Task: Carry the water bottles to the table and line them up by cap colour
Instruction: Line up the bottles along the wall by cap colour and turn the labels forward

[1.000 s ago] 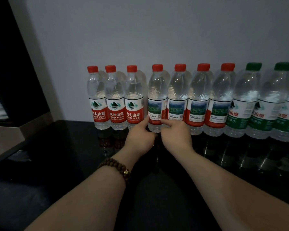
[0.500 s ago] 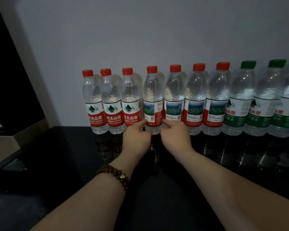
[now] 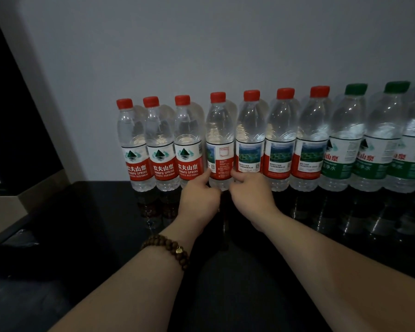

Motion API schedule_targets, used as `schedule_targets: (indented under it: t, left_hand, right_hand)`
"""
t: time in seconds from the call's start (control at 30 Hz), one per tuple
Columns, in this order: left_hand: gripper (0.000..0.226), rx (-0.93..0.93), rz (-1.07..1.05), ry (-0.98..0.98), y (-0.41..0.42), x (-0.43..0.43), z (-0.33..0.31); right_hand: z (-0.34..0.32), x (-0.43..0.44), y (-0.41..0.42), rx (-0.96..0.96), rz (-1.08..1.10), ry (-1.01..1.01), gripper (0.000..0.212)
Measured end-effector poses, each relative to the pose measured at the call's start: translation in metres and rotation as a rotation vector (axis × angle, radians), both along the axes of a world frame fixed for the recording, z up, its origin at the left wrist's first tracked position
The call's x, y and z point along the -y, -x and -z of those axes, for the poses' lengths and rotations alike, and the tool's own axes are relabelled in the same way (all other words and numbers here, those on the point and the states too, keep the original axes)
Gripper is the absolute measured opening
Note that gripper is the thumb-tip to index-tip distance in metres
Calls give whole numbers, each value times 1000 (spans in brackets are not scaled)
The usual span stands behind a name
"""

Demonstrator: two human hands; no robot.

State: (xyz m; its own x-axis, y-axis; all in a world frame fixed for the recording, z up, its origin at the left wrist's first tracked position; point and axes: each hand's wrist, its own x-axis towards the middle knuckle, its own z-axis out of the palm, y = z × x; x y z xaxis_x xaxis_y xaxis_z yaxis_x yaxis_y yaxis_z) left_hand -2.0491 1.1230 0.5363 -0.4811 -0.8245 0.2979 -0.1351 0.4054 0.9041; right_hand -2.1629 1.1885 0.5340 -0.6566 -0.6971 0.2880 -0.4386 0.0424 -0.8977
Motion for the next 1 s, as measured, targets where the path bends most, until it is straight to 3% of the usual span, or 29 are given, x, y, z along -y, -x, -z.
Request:
schedule_targets:
  t: [0.1, 0.27, 0.4, 0.57, 0.77, 1.0]
  left_hand:
    - [58, 18, -16, 9, 0, 1, 0]
    - [63, 7, -52, 12, -1, 2, 1]
    - [63, 62, 6, 1, 0, 0, -2]
    - [58, 36, -86, 18, -2, 2, -1]
    - [52, 37, -57, 28, -1, 0, -1]
    - [61, 48, -55, 13, 0, 2, 0]
  right_hand:
    - [0, -1, 1, 31, 39, 33, 45]
    - [-2, -1, -1, 14, 18, 2, 56]
    - [-1, -1, 0, 59, 53, 49, 44]
    - [-3, -2, 0, 47, 31, 30, 55]
    - [-2, -1, 1, 60, 64, 59, 43]
    - [-1, -1, 0, 36, 33, 40, 49]
